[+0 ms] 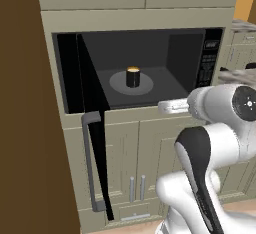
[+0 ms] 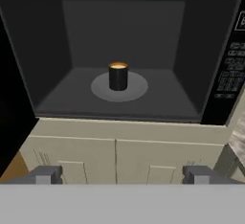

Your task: Pick the mug from the counter and place it inside the microwave. Then close the microwave.

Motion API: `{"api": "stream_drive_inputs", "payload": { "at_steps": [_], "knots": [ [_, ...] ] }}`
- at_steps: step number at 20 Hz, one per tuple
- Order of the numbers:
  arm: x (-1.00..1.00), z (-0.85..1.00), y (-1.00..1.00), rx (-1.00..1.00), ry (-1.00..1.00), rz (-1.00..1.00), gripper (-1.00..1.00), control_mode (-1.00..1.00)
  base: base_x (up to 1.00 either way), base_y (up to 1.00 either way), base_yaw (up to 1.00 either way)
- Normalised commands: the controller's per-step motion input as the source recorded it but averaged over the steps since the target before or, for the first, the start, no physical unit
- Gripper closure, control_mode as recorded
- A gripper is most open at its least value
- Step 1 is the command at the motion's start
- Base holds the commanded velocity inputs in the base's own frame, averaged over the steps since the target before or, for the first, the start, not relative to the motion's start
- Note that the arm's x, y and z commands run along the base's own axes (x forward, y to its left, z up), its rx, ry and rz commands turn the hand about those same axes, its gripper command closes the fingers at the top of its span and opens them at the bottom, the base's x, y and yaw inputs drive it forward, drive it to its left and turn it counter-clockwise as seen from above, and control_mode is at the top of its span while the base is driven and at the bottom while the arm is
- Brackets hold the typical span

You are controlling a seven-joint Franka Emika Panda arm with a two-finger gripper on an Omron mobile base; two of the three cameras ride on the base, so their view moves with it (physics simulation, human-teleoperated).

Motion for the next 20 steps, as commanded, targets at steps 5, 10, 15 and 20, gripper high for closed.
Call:
{"api": "stream_drive_inputs", "payload": {
  "at_steps": [5,10,15,20],
  "knots": [
    [-1.0,0.38,0.0,0.0,-0.13,0.0,-1.0,-1.0,0.0,0.0,0.0],
    [-0.87,0.14,0.04,0.0,-0.23,-0.02,-1.0,-1.0,0.0,0.0,0.0],
    [-0.52,0.12,0.18,0.0,-0.35,-0.05,-1.0,-1.0,0.0,0.0,0.0],
    [-0.6,0.07,0.28,0.0,-0.38,-0.07,-1.0,-1.0,0.0,0.0,0.0]
  ]
}}
